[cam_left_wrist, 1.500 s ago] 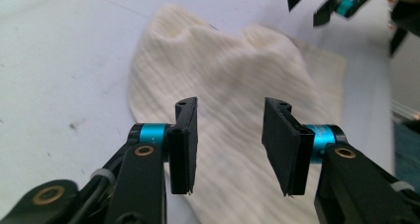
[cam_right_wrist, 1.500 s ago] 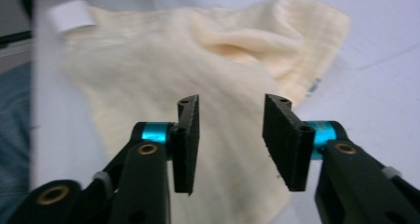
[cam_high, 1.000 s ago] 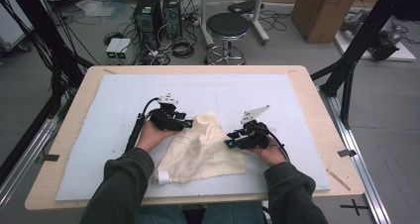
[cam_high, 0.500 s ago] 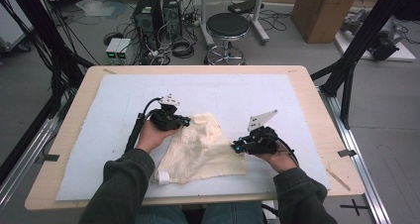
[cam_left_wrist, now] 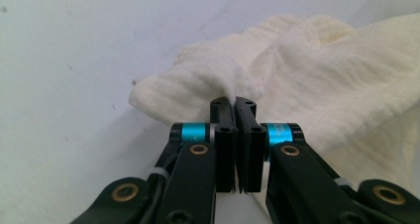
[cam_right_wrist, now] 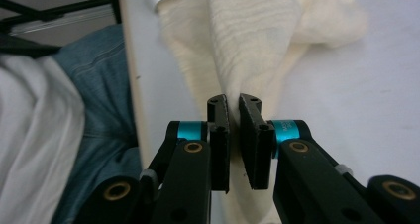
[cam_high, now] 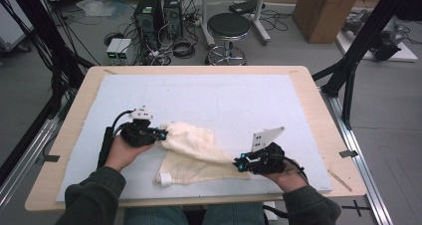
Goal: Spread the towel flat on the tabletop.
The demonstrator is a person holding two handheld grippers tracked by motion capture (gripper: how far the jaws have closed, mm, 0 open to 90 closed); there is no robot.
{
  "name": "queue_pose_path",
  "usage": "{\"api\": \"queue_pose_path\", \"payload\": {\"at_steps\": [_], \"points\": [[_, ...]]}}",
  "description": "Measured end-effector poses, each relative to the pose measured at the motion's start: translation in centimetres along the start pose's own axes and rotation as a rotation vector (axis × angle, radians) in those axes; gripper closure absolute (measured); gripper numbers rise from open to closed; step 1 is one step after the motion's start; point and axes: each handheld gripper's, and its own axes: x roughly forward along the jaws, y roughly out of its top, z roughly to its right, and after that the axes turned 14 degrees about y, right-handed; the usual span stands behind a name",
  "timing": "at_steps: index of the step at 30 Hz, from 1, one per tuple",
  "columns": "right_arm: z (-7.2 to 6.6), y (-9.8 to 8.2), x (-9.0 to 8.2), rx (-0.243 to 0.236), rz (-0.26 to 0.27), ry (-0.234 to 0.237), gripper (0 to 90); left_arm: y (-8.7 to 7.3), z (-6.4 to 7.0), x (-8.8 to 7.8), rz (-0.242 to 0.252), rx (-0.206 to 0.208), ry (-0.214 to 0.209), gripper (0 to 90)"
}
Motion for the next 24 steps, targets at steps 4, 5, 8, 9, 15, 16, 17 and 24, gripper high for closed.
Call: {"api": "queue_pose_path", "payload": {"at_steps": [4, 5, 8, 9, 15, 16, 17, 24], "points": [[-0.4, -0.3, 1.6, -0.003, -0.025, 0.043, 74.3, -1.9, 0.4, 0.0, -0.021, 0.002, 0.001, 86.3], [-0.4, -0.1, 1.7, 0.0, -0.022, 0.045, 70.8, -2.3, 0.4, 0.1, -0.025, 0.006, -0.001, 86.0], [-0.2, 0.9, 1.2, -0.004, 0.04, 0.052, 63.1, -3.1, 0.3, 0.5, -0.043, 0.005, 0.016, 86.0], [0.0, 1.5, 0.8, -0.004, 0.069, 0.058, 62.3, -3.2, 0.3, 0.5, -0.047, 0.011, 0.02, 86.0], [2.4, 4.0, 0.3, -0.008, 0.137, 0.04, 60.9, -3.5, 0.0, 0.1, -0.051, 0.046, 0.06, 86.1], [2.9, 4.2, 0.4, 0.008, 0.144, 0.031, 61.1, -3.6, -0.1, 0.0, -0.055, 0.044, 0.065, 86.1], [3.5, 4.5, 0.7, 0.015, 0.14, 0.019, 61.2, -3.7, -0.3, -0.2, -0.055, 0.044, 0.073, 86.1], [6.4, 4.9, 5.0, 0.1, 0.025, -0.042, 59.6, -4.5, -1.0, -1.1, -0.056, 0.034, 0.101, 86.3]]}}
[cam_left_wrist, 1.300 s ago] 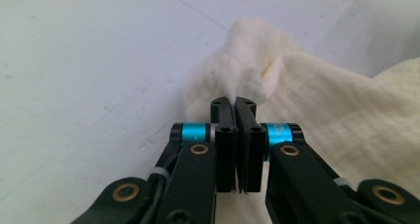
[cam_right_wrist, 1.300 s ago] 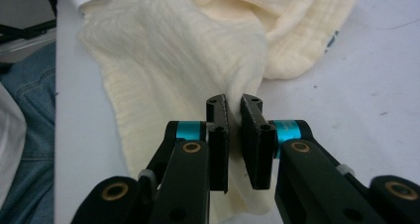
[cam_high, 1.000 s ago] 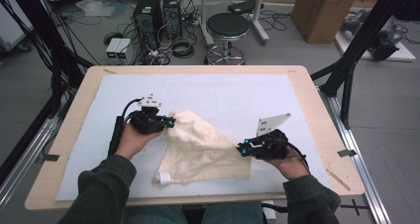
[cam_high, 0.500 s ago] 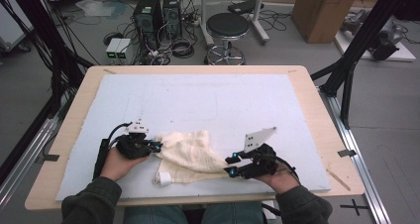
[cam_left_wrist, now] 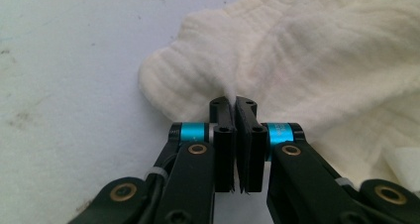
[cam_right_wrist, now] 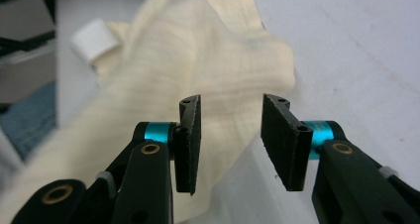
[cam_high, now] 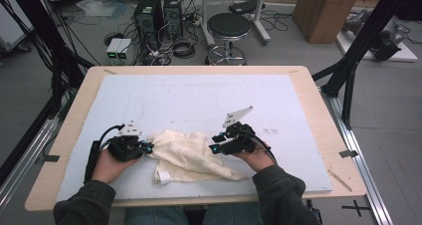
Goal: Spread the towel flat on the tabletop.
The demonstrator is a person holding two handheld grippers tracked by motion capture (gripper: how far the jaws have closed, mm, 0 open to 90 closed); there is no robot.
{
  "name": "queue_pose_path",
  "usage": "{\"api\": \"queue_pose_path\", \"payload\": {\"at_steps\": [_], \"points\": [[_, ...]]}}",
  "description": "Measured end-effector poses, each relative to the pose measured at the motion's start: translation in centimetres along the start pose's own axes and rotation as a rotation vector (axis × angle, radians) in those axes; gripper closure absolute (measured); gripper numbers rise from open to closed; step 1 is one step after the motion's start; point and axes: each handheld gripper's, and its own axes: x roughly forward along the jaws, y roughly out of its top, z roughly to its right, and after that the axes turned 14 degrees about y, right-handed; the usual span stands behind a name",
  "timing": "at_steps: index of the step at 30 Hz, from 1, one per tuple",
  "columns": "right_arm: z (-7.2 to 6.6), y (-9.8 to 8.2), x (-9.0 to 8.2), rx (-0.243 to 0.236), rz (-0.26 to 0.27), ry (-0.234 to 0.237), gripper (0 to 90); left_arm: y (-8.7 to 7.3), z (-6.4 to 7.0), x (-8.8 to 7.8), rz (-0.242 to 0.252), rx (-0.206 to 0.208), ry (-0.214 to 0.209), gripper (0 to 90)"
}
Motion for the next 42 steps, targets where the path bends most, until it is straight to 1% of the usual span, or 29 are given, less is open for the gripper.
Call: {"api": "queue_pose_path", "payload": {"at_steps": [2, 3, 4, 5, 8, 9, 10, 12, 13, 14, 15, 17, 19, 20, 22, 25, 26, 28, 30, 31, 32, 33, 34, 35, 36, 37, 38, 39, 42], "points": [[0.5, -0.1, 0.9, 0.017, -0.014, -0.015, 59.6, -0.7, -0.3, -0.1, 0.002, -0.019, -0.004, 86.3], [0.7, -0.2, 1.4, 0.031, -0.027, -0.035, 59.6, -0.8, -0.4, -0.1, 0.002, -0.022, -0.005, 86.3], [0.9, -0.3, 1.6, 0.032, -0.03, -0.042, 59.7, -1.0, -0.6, -0.2, 0.006, -0.031, -0.007, 86.3], [1.1, -0.4, 1.9, 0.05, -0.031, -0.038, 60.0, -1.1, -0.6, -0.2, 0.013, -0.04, -0.01, 86.2], [1.3, -0.4, 2.9, 0.045, -0.046, -0.052, 62.4, -1.0, -0.6, -0.2, 0.028, -0.043, -0.015, 86.2], [1.3, -0.4, 3.1, 0.047, -0.057, -0.058, 64.2, -1.0, -0.6, -0.2, 0.029, -0.04, -0.014, 86.1], [1.3, -0.3, 3.4, 0.038, -0.06, -0.063, 66.8, -1.0, -0.5, -0.1, 0.029, -0.042, -0.017, 86.1], [1.3, -0.3, 3.9, 0.021, -0.076, -0.054, 75.3, -0.9, -0.5, -0.1, 0.033, -0.044, -0.019, 86.0], [1.3, -0.2, 4.1, 0.012, -0.085, -0.056, 77.9, -0.9, -0.4, -0.1, 0.036, -0.046, -0.019, 85.9], [1.3, -0.2, 4.0, 0.01, -0.084, -0.053, 82.5, -0.9, -0.5, -0.1, 0.039, -0.047, -0.02, 85.8], [1.2, -0.2, 3.9, 0.012, -0.079, -0.047, 85.0, -0.9, -0.5, -0.2, 0.044, -0.052, -0.023, 85.7], [1.2, -0.2, 3.5, 0.016, -0.073, -0.041, 86.4, -0.8, -0.5, -0.3, 0.062, -0.065, -0.03, 85.7], [1.1, -0.3, 2.7, 0.006, -0.058, -0.051, 87.0, -0.7, -0.5, -0.4, 0.077, -0.074, -0.041, 85.7], [1.0, -0.3, 2.3, 0.01, -0.046, -0.055, 87.1, -0.6, -0.4, -0.4, 0.084, -0.08, -0.046, 85.7], [0.9, -0.3, 1.2, 0.01, -0.038, -0.075, 87.1, -0.4, -0.2, -0.4, 0.092, -0.079, -0.054, 85.7], [0.7, -0.1, -0.6, -0.001, -0.041, -0.129, 87.0, 0.3, 0.3, -0.1, 0.111, -0.091, -0.074, 85.7], [0.7, -0.1, -1.3, -0.007, -0.045, -0.155, 87.0, 0.5, 0.5, 0.0, 0.117, -0.09, -0.079, 85.8], [0.9, 0.1, -2.3, 0.001, -0.026, -0.194, 87.1, 1.0, 0.9, 0.3, 0.118, -0.088, -0.091, 85.7], [1.2, 0.0, -2.7, 0.012, -0.014, -0.234, 86.0, 1.2, 1.3, 0.8, 0.102, -0.076, -0.092, 85.7], [1.6, -0.1, -2.5, 0.02, -0.016, -0.245, 81.9, 1.2, 1.4, 1.0, 0.09, -0.065, -0.093, 85.5], [1.8, -0.3, -2.0, 0.038, -0.021, -0.24, 79.0, 1.2, 1.5, 1.2, 0.082, -0.062, -0.097, 84.9], [2.1, -0.6, -1.3, 0.05, -0.033, -0.199, 75.6, 1.1, 1.4, 1.2, 0.076, -0.06, -0.101, 84.6], [2.3, -0.8, -0.7, 0.064, -0.041, -0.166, 74.5, 1.1, 1.4, 1.1, 0.076, -0.056, -0.099, 84.3], [2.2, -1.0, -0.3, 0.058, -0.047, -0.167, 73.6, 1.0, 1.3, 1.0, 0.076, -0.063, -0.101, 84.3], [2.2, -1.2, -0.2, 0.057, -0.035, -0.161, 72.4, 0.8, 1.2, 0.9, 0.072, -0.06, -0.099, 84.3], [2.3, -1.3, -0.4, 0.062, -0.016, -0.156, 69.1, 0.7, 1.1, 0.9, 0.07, -0.063, -0.097, 84.4], [2.4, -1.4, -0.7, 0.078, -0.004, -0.159, 65.6, 0.6, 1.0, 0.9, 0.07, -0.069, -0.101, 84.4], [2.5, -1.6, -1.1, 0.093, -0.003, -0.168, 64.9, 0.5, 0.9, 0.9, 0.07, -0.076, -0.105, 83.7], [2.6, -2.4, -2.0, 0.117, -0.008, -0.225, 56.6, 0.5, 0.8, 0.8, 0.069, -0.075, -0.106, 84.3]]}}
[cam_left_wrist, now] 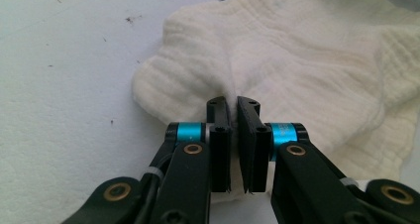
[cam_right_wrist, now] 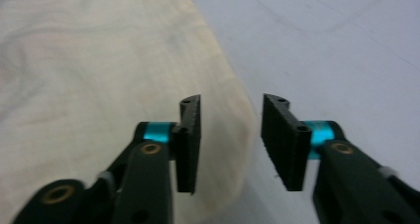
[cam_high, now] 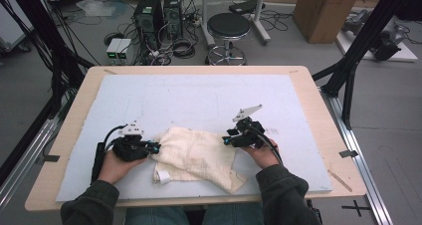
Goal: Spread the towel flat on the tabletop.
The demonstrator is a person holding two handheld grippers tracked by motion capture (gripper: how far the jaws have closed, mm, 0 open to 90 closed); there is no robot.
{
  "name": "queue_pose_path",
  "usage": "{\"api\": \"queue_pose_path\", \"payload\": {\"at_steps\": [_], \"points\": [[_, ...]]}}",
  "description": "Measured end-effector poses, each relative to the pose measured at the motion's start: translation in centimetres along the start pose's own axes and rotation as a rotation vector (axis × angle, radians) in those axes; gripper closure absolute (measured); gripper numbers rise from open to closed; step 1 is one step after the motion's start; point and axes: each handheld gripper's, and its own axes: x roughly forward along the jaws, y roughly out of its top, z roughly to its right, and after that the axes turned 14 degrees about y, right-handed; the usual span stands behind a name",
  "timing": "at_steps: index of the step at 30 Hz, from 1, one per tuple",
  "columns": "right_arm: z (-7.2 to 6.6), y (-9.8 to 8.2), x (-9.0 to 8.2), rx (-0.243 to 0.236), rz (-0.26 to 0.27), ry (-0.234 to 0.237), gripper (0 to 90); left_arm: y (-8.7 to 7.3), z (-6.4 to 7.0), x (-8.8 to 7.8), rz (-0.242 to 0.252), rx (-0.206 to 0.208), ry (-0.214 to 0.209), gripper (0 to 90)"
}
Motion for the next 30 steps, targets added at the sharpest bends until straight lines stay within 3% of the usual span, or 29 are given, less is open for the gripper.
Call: {"api": "queue_pose_path", "payload": {"at_steps": [3, 4, 6, 8, 10, 13, 14, 15, 16, 18, 19, 22, 26, 30], "points": [[0.7, -1.1, -0.2, 0.053, -0.006, 0.015, 56.4, 0.0, 0.0, 0.1, -0.009, 0.013, -0.002, 85.3], [0.9, -1.5, -0.2, 0.063, -0.008, 0.031, 59.8, -0.1, 0.1, 0.1, -0.007, 0.005, -0.001, 85.4], [1.0, -2.0, 0.1, 0.062, -0.023, 0.071, 76.5, 0.0, 0.2, 0.0, -0.007, 0.012, -0.007, 85.5], [1.0, -2.1, 0.0, 0.049, -0.038, 0.067, 83.4, 0.0, 0.3, -0.1, -0.003, 0.012, -0.013, 85.8], [0.9, -1.7, -0.5, 0.034, -0.031, 0.034, 84.2, 0.0, 0.4, -0.1, 0.004, 0.011, -0.015, 85.9], [0.5, -0.6, -1.9, -0.005, -0.012, -0.066, 84.3, 0.1, 0.6, -0.1, 0.014, 0.002, -0.024, 85.9], [0.4, -0.2, -2.4, -0.012, -0.003, -0.102, 80.3, 0.1, 0.6, -0.1, 0.014, 0.006, -0.028, 85.9], [0.2, 0.1, -2.7, -0.006, 0.015, -0.147, 68.9, 0.1, 0.6, -0.1, 0.014, 0.005, -0.028, 85.9], [0.2, 0.3, -2.8, -0.002, 0.029, -0.151, 68.5, 0.1, 0.6, -0.1, 0.013, 0.009, -0.031, 85.8], [0.2, 0.4, -2.5, -0.006, 0.024, -0.094, 66.0, 0.1, 0.7, 0.0, 0.012, 0.009, -0.031, 85.7], [0.2, 0.3, -2.2, -0.014, 0.004, -0.099, 65.9, 0.1, 0.7, 0.0, 0.012, 0.006, -0.035, 85.6], [0.7, 0.1, -1.8, 0.02, 0.022, -0.057, 66.3, 0.1, 0.8, 0.1, 0.004, 0.013, -0.042, 85.3], [1.0, -0.3, -0.4, 0.041, -0.019, -0.043, 63.0, 0.0, 1.0, 0.1, -0.005, 0.023, -0.05, 84.9], [0.9, -0.8, 1.1, 0.038, -0.045, -0.036, 68.5, -0.1, 1.0, 0.2, -0.019, 0.025, -0.076, 83.3]]}}
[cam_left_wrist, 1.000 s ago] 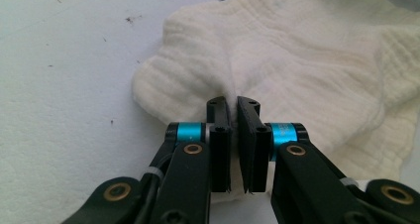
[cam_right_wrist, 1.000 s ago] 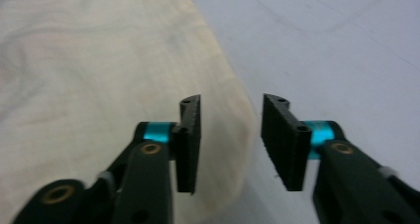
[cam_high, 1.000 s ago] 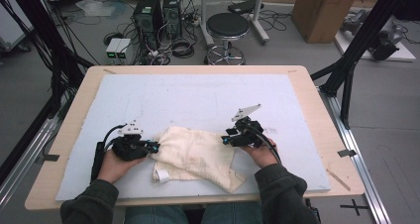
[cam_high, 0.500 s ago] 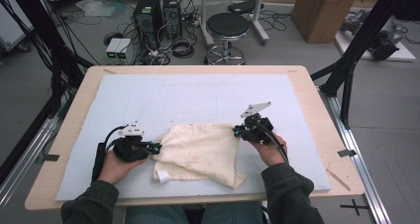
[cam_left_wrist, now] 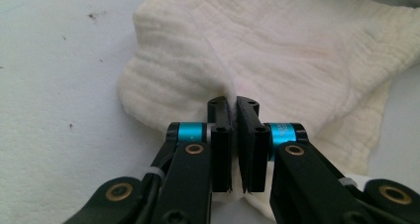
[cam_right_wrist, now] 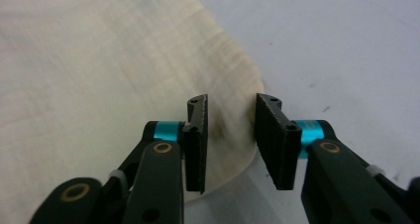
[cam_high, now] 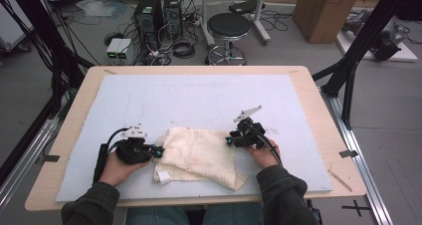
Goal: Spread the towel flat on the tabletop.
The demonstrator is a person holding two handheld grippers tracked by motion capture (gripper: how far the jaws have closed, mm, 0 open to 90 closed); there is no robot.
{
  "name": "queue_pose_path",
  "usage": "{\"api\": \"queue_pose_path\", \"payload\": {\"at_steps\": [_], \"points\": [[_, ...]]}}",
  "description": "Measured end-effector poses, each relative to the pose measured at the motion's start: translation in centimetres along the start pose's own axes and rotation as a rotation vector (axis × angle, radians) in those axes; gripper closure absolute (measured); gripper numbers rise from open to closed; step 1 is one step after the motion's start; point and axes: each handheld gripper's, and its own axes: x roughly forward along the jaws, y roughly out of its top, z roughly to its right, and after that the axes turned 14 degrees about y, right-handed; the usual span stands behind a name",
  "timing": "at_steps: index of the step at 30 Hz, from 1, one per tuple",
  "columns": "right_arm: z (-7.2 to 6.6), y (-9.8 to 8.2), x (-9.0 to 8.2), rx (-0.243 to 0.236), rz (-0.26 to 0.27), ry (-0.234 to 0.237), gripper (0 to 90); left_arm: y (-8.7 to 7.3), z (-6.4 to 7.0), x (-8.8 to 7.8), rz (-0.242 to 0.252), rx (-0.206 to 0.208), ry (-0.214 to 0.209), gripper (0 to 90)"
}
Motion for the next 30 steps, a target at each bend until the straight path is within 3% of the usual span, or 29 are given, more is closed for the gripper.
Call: {"api": "queue_pose_path", "payload": {"at_steps": [1, 5, 8, 13, 14, 18, 21, 22, 24, 25, 27, 28, 30], "points": [[-0.2, -0.1, 0.0, -0.023, 0.006, -0.015, 73.8, 0.0, 0.0, -0.1, -0.003, 0.001, -0.012, 81.1], [-0.4, -0.2, -0.1, -0.042, -0.007, 0.005, 82.3, 0.3, -0.6, -0.6, 0.029, -0.025, -0.027, 70.2], [-0.3, -0.4, -0.3, -0.056, -0.01, 0.015, 85.1, 0.6, -1.6, -1.3, 0.078, -0.089, -0.024, 63.2], [-0.2, -0.8, -0.7, -0.065, -0.009, 0.023, 85.5, 1.9, -3.6, -1.1, 0.101, -0.168, 0.042, 60.6], [-0.1, -0.9, -0.8, -0.061, -0.007, 0.023, 85.5, 2.3, -3.9, -0.6, 0.09, -0.191, 0.066, 61.2], [0.5, -1.1, -1.3, -0.057, 0.011, 0.009, 85.7, 3.2, -4.3, 1.6, 0.042, -0.211, 0.103, 61.3], [1.0, -1.1, -1.7, -0.043, 0.037, 0.012, 85.7, 3.5, -4.2, 3.6, -0.052, -0.175, 0.137, 57.0], [1.1, -1.1, -1.7, -0.045, 0.044, 0.018, 85.7, 3.5, -4.1, 3.9, -0.063, -0.177, 0.135, 55.5], [1.0, -1.1, -1.8, -0.058, 0.052, 0.031, 85.8, 3.4, -4.0, 4.2, -0.08, -0.158, 0.122, 60.6], [0.9, -1.1, -1.9, -0.064, 0.055, 0.033, 85.8, 3.3, -3.9, 4.3, -0.085, -0.146, 0.11, 73.7], [0.9, -1.0, -2.0, -0.075, 0.063, 0.036, 85.8, 3.3, -3.7, 4.3, -0.11, -0.086, 0.125, 86.8], [0.9, -0.8, -2.1, -0.081, 0.061, 0.038, 85.8, 3.4, -3.7, 4.2, -0.099, -0.08, 0.129, 89.5], [1.1, -0.5, -2.4, -0.089, 0.063, 0.033, 86.1, 3.6, -4.0, 3.8, -0.04, -0.114, 0.15, 89.7]]}}
